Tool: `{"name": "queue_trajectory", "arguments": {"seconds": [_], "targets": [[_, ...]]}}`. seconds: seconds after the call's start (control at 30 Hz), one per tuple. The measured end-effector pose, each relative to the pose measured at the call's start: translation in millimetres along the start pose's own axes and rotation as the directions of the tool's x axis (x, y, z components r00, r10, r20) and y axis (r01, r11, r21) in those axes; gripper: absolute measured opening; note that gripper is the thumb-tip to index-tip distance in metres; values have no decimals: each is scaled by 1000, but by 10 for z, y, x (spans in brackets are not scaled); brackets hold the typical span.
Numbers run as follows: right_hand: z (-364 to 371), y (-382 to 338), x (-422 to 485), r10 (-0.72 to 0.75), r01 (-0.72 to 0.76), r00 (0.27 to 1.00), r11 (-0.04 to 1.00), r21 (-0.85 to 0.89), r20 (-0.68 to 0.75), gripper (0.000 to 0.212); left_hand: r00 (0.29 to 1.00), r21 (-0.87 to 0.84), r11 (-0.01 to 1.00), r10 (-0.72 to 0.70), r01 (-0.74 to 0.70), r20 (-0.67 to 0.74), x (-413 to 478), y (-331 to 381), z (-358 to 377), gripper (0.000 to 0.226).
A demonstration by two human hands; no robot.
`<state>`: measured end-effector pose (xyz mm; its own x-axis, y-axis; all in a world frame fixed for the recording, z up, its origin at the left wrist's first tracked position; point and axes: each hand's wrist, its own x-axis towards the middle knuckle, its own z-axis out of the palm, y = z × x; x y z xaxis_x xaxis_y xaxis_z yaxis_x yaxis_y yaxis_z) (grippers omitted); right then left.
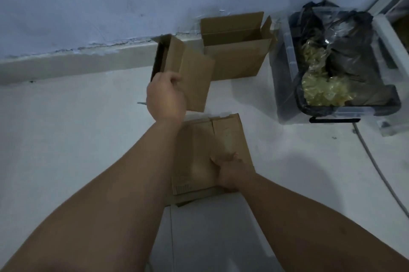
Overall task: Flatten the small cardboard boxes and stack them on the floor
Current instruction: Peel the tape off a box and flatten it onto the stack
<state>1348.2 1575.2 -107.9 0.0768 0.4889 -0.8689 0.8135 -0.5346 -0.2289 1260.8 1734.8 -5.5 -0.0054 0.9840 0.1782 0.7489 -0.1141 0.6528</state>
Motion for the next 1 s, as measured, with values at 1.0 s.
{"name": "queue_trajectory", "arguments": {"seconds": [1.0], "targets": [[-517,367,-1525,-283,542,839,513,666,-465,104,641,-463,445,-477,766,602,-1197,65,-904,67]]}}
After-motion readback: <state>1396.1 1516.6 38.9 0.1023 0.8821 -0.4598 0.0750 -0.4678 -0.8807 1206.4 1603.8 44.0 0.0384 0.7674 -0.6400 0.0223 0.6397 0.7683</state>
